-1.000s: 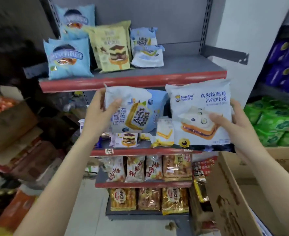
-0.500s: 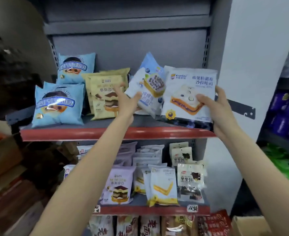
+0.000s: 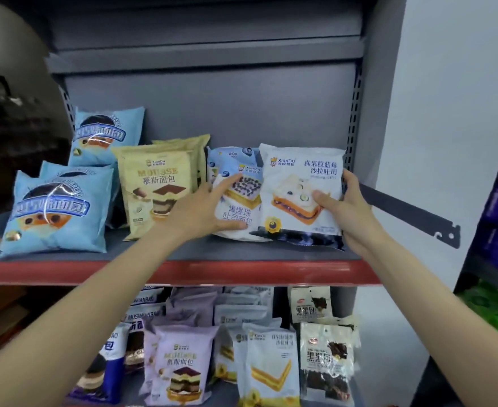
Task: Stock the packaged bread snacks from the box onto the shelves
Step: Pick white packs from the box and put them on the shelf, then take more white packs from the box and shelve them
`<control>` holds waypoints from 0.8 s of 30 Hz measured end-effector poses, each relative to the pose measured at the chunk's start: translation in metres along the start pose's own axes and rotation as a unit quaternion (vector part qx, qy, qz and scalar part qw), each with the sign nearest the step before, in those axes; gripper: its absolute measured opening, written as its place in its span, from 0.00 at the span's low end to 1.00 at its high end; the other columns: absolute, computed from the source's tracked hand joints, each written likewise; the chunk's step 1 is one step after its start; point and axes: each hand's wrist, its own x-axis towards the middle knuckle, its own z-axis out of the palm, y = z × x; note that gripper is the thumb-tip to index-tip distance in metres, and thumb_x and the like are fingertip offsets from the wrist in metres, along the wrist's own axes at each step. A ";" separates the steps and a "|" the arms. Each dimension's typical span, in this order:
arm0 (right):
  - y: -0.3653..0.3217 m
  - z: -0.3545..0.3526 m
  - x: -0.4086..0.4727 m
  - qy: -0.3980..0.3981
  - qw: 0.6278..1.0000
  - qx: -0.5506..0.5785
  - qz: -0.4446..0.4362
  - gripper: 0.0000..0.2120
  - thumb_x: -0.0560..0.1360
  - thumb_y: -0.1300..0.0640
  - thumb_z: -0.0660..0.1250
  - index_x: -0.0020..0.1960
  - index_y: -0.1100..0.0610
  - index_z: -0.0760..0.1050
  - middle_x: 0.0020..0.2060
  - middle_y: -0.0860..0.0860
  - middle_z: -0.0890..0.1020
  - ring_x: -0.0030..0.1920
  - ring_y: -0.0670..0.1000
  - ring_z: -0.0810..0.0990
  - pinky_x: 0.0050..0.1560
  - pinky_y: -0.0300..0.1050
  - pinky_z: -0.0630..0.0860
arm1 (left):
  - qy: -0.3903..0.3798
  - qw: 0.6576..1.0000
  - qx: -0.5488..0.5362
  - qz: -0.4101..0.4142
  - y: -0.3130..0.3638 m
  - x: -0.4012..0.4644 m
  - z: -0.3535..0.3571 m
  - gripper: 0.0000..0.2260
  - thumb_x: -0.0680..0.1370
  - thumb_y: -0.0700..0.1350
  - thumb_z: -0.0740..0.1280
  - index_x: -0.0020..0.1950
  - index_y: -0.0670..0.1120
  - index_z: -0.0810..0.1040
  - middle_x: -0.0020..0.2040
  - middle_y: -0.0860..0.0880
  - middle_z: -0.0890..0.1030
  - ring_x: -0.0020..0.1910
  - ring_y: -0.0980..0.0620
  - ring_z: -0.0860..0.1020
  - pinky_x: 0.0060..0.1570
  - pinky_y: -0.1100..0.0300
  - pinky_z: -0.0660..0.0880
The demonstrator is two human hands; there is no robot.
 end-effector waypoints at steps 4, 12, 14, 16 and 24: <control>0.002 0.005 0.011 -0.026 0.999 -0.014 -0.016 0.31 0.74 0.68 0.67 0.68 0.46 0.57 0.64 0.51 0.75 0.58 0.49 0.79 0.47 0.40 0.81 | 0.042 0.980 0.175 -0.079 0.023 0.018 0.024 0.42 0.71 0.72 0.56 0.78 0.52 0.46 0.68 0.37 0.64 0.49 0.41 0.78 0.33 0.57 0.67; 0.012 0.054 0.020 -0.049 0.997 -0.036 0.039 0.40 0.74 0.74 0.62 0.75 0.49 0.46 0.62 0.47 0.71 0.64 0.50 0.72 0.63 0.51 0.73 | -0.007 0.993 -0.101 -0.055 0.009 0.033 0.006 0.25 0.78 0.45 0.63 0.74 0.46 0.62 0.69 0.40 0.66 0.66 0.41 0.66 0.64 0.53 0.65; 0.013 0.073 0.016 -0.056 0.997 -0.043 0.038 0.43 0.75 0.75 0.60 0.76 0.50 0.39 0.62 0.47 0.69 0.62 0.47 0.71 0.65 0.47 0.70 | 0.015 0.973 -0.212 -0.090 0.003 0.025 -0.005 0.28 0.76 0.37 0.60 0.76 0.47 0.58 0.67 0.42 0.72 0.63 0.42 0.72 0.61 0.51 0.70; 0.013 0.094 0.012 -0.058 0.996 -0.065 0.034 0.45 0.74 0.74 0.60 0.76 0.48 0.35 0.66 0.50 0.67 0.63 0.49 0.70 0.67 0.48 0.68 | 0.069 0.954 -0.267 -0.118 0.002 0.015 -0.013 0.31 0.76 0.37 0.59 0.77 0.51 0.53 0.63 0.44 0.77 0.56 0.45 0.77 0.54 0.51 0.74; 0.001 0.128 -0.012 -0.017 0.951 -0.309 0.000 0.44 0.75 0.59 0.67 0.77 0.47 0.38 0.76 0.58 0.45 0.76 0.59 0.44 0.74 0.57 0.51 | 0.078 0.978 -0.173 -0.088 0.004 -0.021 -0.012 0.31 0.76 0.48 0.66 0.77 0.46 0.58 0.75 0.44 0.62 0.73 0.47 0.62 0.66 0.56 0.61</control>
